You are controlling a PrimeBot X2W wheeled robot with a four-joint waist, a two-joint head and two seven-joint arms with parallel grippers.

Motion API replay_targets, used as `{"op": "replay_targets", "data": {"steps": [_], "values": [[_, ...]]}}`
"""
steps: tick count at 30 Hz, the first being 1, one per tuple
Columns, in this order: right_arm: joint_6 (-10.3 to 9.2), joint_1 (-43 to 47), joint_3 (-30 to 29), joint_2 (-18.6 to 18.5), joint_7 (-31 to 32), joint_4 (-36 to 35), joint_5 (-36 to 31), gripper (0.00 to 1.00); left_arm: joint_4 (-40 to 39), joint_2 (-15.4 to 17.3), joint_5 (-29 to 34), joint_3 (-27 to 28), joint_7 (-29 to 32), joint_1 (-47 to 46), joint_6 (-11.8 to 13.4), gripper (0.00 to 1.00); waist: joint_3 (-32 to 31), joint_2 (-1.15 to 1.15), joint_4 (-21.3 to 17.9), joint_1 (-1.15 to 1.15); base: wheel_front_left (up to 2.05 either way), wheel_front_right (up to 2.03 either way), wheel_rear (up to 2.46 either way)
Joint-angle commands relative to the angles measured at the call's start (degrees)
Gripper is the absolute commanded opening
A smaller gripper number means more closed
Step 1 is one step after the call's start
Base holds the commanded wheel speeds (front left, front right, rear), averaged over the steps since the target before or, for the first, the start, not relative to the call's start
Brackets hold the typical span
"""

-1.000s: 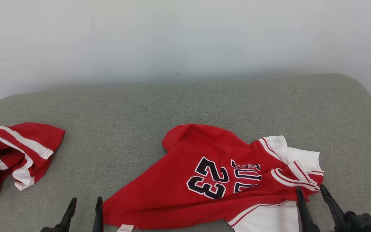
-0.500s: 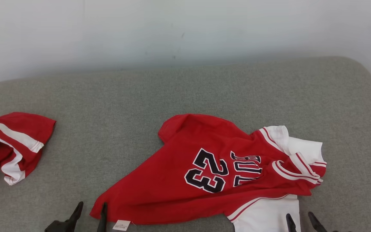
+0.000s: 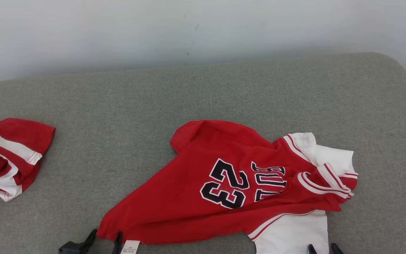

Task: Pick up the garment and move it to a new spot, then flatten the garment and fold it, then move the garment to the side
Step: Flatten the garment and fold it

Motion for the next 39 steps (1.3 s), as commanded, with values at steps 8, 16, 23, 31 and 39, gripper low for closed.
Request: {"op": "replay_targets", "data": {"steps": [8, 16, 23, 31, 39], "values": [[-0.16, -1.8, 2.0, 0.2, 0.0, 3.7, 1.8, 1.00, 4.9, 0.1, -2.0, -2.3, 0.0, -2.5, 0.1, 1.00, -0.4, 0.00, 0.3, 0.00, 0.00, 0.00, 0.00], [-0.14, -3.6, 5.4, 0.8, 0.8, 7.7, 5.0, 0.00, 9.1, 0.6, -5.2, -4.9, 0.3, -3.7, 0.1, 0.00, -1.1, 0.00, 0.5, 0.00, 0.00, 0.00, 0.00], [-0.14, -5.4, 4.8, -1.1, -0.1, 2.1, 5.3, 0.00, 5.2, 0.7, -7.9, -5.6, 0.0, -4.8, 0.1, 0.00, -1.7, 0.00, 0.2, 0.00, 0.00, 0.00, 0.00], [-0.14, -11.2, 2.0, -4.8, -0.1, -10.5, 7.1, 0.00, -3.4, 2.5, -10.2, -7.3, 1.7, -12.6, 0.1, 0.00, 0.0, 0.00, -0.7, 0.00, 0.00, 0.00, 0.00], [-0.14, -28.3, 2.4, -10.8, 1.7, -14.0, 13.4, 0.00, -10.2, 5.0, -14.4, -10.3, 9.8, -31.0, 0.1, 0.00, 7.7, 0.00, -1.7, 0.00, 0.00, 0.00, 0.00]]}}
